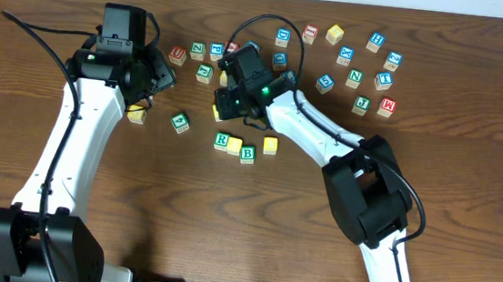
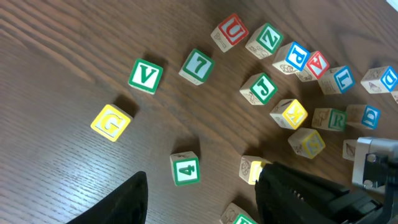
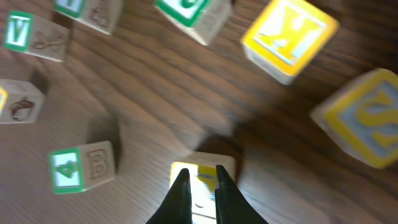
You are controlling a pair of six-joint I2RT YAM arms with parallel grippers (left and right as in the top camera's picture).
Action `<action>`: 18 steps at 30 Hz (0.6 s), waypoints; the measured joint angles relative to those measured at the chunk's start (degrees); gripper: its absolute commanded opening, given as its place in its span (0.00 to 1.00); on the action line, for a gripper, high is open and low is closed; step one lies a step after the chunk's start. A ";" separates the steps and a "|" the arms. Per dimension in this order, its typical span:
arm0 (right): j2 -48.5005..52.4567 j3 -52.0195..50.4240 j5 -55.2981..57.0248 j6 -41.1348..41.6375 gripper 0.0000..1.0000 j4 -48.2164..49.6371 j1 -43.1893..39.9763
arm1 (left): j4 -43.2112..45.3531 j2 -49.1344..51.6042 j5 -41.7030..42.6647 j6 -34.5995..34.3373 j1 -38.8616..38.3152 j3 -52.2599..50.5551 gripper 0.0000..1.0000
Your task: Spell out ROBOT
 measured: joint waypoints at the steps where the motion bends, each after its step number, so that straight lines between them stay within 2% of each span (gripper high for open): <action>1: 0.00 0.00 -0.04 0.04 0.09 0.02 0.11 | 0.00 0.00 -0.15 0.00 0.15 0.00 0.55; 9: 0.07 3.80 -0.11 -1.79 0.13 -9.03 -1.09 | 0.09 0.00 -0.96 0.26 4.07 0.00 0.55; 18: 0.28 7.41 -0.74 -4.61 0.10 -17.27 -0.42 | 0.09 0.00 -2.21 1.42 9.62 0.00 0.55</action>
